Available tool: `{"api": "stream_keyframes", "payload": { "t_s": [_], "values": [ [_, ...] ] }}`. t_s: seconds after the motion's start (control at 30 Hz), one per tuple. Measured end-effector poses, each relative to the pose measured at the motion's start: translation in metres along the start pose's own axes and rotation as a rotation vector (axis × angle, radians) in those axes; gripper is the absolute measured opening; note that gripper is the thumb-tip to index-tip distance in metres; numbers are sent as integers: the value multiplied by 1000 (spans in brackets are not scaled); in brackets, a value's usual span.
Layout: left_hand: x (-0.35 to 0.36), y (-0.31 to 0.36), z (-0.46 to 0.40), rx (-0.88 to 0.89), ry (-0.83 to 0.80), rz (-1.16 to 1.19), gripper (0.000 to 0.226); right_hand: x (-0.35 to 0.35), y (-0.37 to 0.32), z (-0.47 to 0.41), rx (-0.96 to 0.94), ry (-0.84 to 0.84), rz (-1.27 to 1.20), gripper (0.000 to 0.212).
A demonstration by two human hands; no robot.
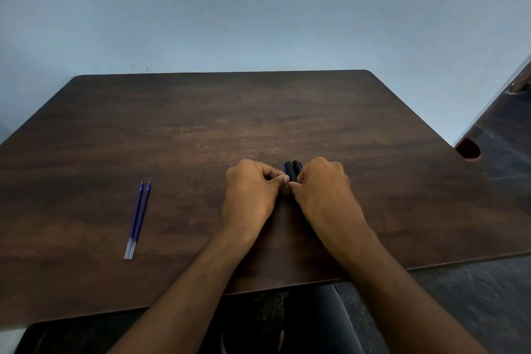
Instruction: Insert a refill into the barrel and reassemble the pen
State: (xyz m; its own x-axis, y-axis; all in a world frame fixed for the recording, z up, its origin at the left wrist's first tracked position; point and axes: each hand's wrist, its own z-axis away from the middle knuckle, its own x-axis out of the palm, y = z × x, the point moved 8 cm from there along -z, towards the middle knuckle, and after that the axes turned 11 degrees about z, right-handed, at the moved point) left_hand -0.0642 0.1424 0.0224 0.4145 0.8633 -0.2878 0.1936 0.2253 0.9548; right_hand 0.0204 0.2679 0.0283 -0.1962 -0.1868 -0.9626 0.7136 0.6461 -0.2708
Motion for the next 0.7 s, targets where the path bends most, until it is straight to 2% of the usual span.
{"api": "stream_keyframes", "payload": {
  "t_s": [0.17,0.33,0.47,0.6,0.7],
  "values": [
    [4,-3,-8,-41,17,-27,8,3,-2,-2,-23,-40,7,24],
    [8,-4,-12,-49,19,-58,12,-7,2,5,-50,-31,-115,17],
    [6,-4,-10,-43,37,-96,14,-23,17,5,-12,55,-138,16],
    [7,1,-7,0,50,-117,15,-13,25,5,34,-19,-174,17],
    [5,3,-6,24,62,-114,14,-10,20,9,12,14,-205,13]
  ]
}}
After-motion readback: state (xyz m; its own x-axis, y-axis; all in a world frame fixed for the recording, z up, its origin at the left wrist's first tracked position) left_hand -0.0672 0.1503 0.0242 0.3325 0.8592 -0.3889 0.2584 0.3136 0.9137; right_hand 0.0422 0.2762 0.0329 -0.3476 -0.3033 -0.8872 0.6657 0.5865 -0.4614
